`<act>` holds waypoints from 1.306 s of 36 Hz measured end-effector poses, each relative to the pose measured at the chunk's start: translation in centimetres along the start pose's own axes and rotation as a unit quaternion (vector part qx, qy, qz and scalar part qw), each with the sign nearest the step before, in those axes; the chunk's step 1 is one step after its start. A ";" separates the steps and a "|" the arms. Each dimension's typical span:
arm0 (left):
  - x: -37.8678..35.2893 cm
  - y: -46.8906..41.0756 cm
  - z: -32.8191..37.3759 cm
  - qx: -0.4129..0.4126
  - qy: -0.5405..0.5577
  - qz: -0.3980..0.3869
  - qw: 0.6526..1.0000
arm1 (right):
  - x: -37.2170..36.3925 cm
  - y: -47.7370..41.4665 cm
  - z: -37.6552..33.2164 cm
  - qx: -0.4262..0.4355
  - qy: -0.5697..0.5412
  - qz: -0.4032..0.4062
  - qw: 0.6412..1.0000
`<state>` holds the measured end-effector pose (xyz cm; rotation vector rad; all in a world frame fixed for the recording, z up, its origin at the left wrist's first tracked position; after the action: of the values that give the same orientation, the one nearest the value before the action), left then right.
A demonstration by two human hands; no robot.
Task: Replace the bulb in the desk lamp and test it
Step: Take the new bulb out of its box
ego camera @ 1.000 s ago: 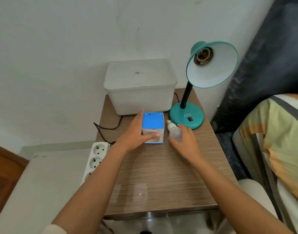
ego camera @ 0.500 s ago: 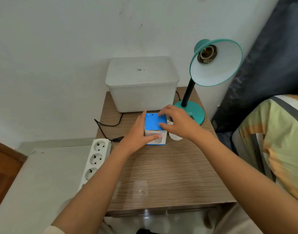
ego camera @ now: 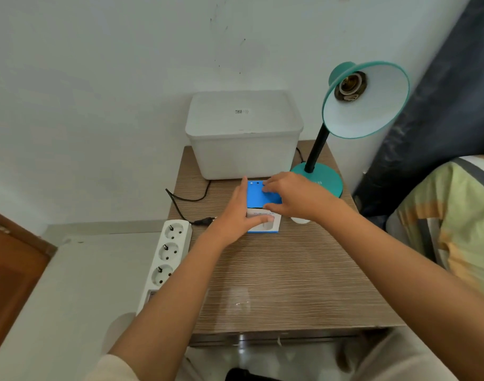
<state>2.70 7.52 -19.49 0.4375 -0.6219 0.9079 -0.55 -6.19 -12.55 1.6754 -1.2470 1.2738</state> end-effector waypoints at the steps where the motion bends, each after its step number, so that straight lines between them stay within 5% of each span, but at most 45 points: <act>1: 0.0 0.1 0.1 -0.006 0.002 0.003 1.000 | -0.3 0.3 0.0 0.022 0.016 0.005 1.000; 6: -0.1 0.1 -0.2 -0.017 0.007 0.021 1.000 | -0.3 1.4 -0.1 0.075 -0.030 0.088 0.993; 11: -0.2 0.2 -0.1 -0.029 0.013 0.037 0.999 | 1.9 0.4 0.9 -0.002 -0.210 0.208 0.955; 16: -0.4 0.5 -0.1 -0.035 0.046 0.074 0.996 | 2.1 -2.3 1.7 -0.088 -0.289 0.229 0.925; 26: -0.7 1.0 -0.6 -0.050 0.038 0.087 0.994 | 1.2 -3.2 2.4 -0.155 -0.327 0.233 0.903; 33: -0.6 0.9 -0.5 -0.051 0.048 0.084 0.994 | 1.5 0.6 2.7 -0.138 -0.319 0.323 0.881; 36: -0.7 0.9 -0.5 -0.050 0.049 0.083 0.994 | 0.9 1.5 1.9 -0.109 -0.307 0.262 0.908; 40: -0.8 0.9 -0.6 -0.054 0.054 0.084 0.993 | -0.1 1.4 0.1 -0.060 -0.233 0.085 0.967; 47: -0.8 1.0 -0.5 -0.047 0.067 0.077 0.994 | -0.6 -0.4 -1.0 -0.103 -0.135 -0.077 0.982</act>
<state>1.62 7.88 -20.31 0.2447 -0.5770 1.0407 -0.53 -4.99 -12.78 1.7935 -1.3265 0.8150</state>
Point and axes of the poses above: each hand's wrist, its own y-axis away from the middle knuckle, its own x-axis out of the back of the hand, z = x × y, the point moved 3 cm from there along -y, towards the middle knuckle, and after that the axes turned 10 degrees about -y, right-handed, at the moved point
